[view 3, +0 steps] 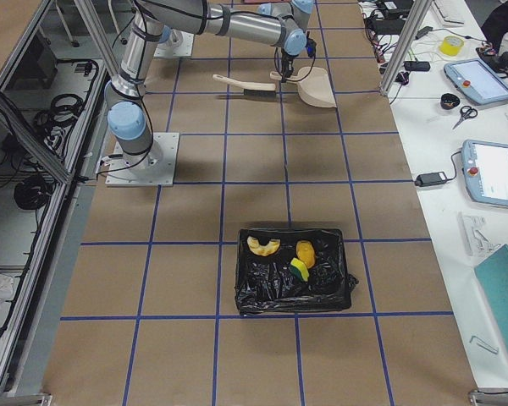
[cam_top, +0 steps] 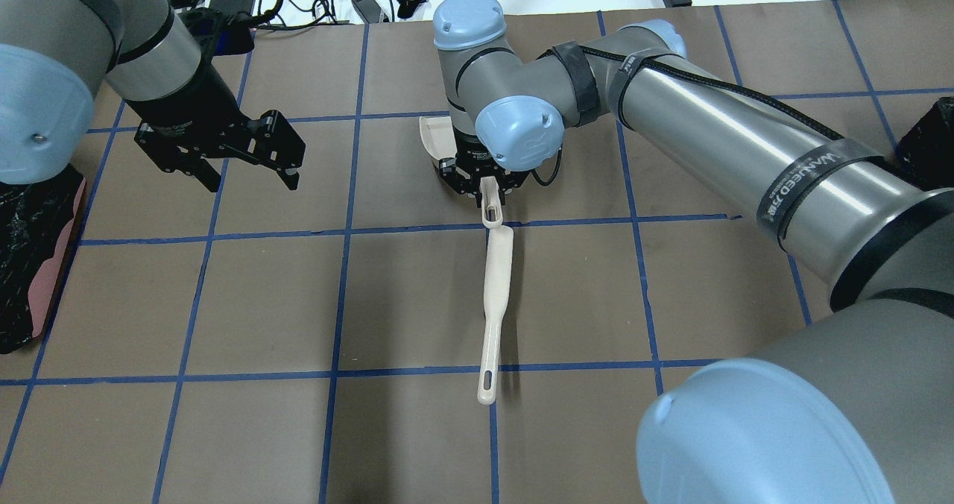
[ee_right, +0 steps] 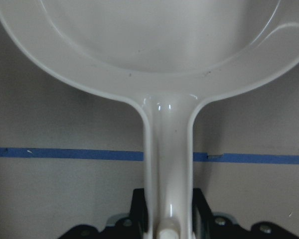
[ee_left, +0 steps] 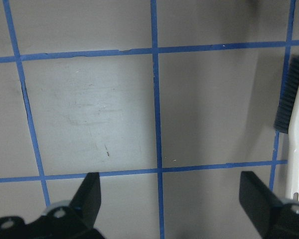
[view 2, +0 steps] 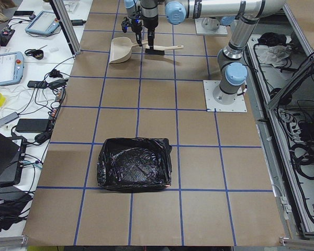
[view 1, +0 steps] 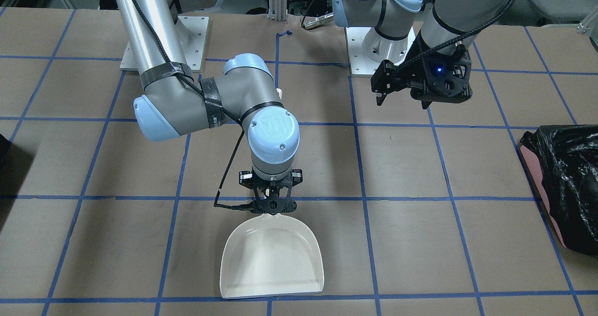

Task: Sweep and dump trash in nearest bin
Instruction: 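Lower the dustpan onto the table above the brush with the right gripper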

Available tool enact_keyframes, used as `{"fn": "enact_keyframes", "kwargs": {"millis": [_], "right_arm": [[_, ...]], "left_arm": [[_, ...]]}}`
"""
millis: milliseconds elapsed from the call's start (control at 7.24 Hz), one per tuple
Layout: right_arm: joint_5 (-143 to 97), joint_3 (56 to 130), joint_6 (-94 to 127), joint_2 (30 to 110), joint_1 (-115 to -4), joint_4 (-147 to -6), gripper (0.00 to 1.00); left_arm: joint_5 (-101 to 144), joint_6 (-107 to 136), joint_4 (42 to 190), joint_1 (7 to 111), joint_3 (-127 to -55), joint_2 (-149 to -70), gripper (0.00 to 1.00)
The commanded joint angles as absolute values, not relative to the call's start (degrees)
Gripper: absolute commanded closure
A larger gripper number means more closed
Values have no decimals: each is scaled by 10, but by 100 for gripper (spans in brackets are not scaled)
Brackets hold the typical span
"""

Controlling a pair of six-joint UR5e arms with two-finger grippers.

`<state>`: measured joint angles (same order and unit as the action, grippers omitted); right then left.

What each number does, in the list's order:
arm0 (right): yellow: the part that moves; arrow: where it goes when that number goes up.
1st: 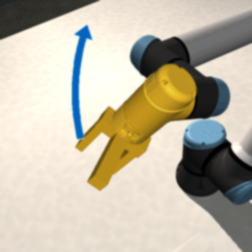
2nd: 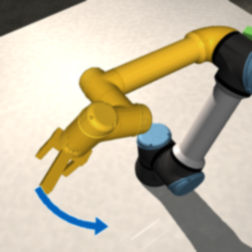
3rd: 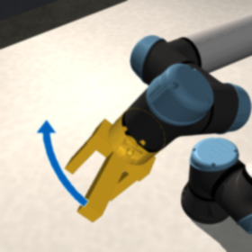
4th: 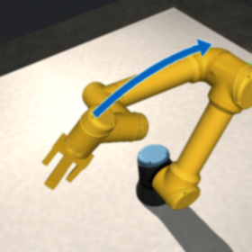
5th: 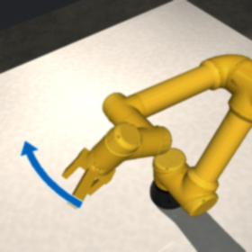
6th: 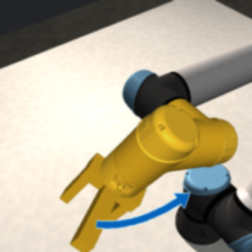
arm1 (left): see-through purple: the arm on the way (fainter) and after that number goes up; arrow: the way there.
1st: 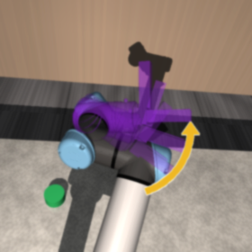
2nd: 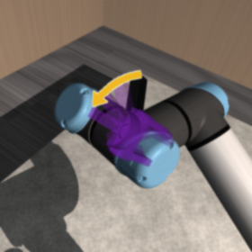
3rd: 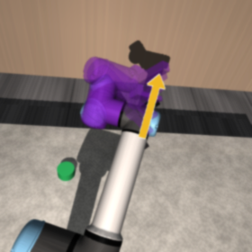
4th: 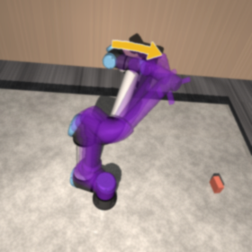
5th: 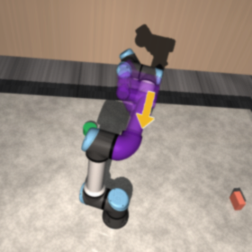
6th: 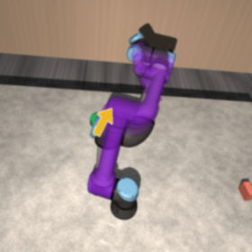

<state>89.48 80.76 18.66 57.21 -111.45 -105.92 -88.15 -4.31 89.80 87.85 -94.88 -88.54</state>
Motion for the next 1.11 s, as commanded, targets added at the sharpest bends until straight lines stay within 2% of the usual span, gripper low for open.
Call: {"fn": "enact_keyframes", "kwargs": {"millis": [0, 138, 276, 415, 553, 829, 967], "right_arm": [[889, 808, 191, 571, -1114, -1060, 97], [889, 808, 192, 572, -1114, -1061, 80], [891, 808, 183, 571, -1114, -1061, 73], [893, 809, 181, 572, -1114, -1061, 71], [895, 809, 181, 571, -1114, -1061, 65], [896, 812, 184, 571, -1114, -1089, 38], [896, 822, 184, 572, -1114, -1100, 31]], "left_arm": [[-882, -43, 897, 879, -948, -885, 0], [-882, -43, 897, 879, -948, -884, 0], [-882, -43, 897, 878, -948, -884, 0], [-882, -43, 898, 879, -948, -884, 0], [-882, -43, 898, 879, -948, -884, 0], [-882, -43, 899, 879, -949, -884, 0], [-882, -43, 898, 879, -948, -884, 0]]}}
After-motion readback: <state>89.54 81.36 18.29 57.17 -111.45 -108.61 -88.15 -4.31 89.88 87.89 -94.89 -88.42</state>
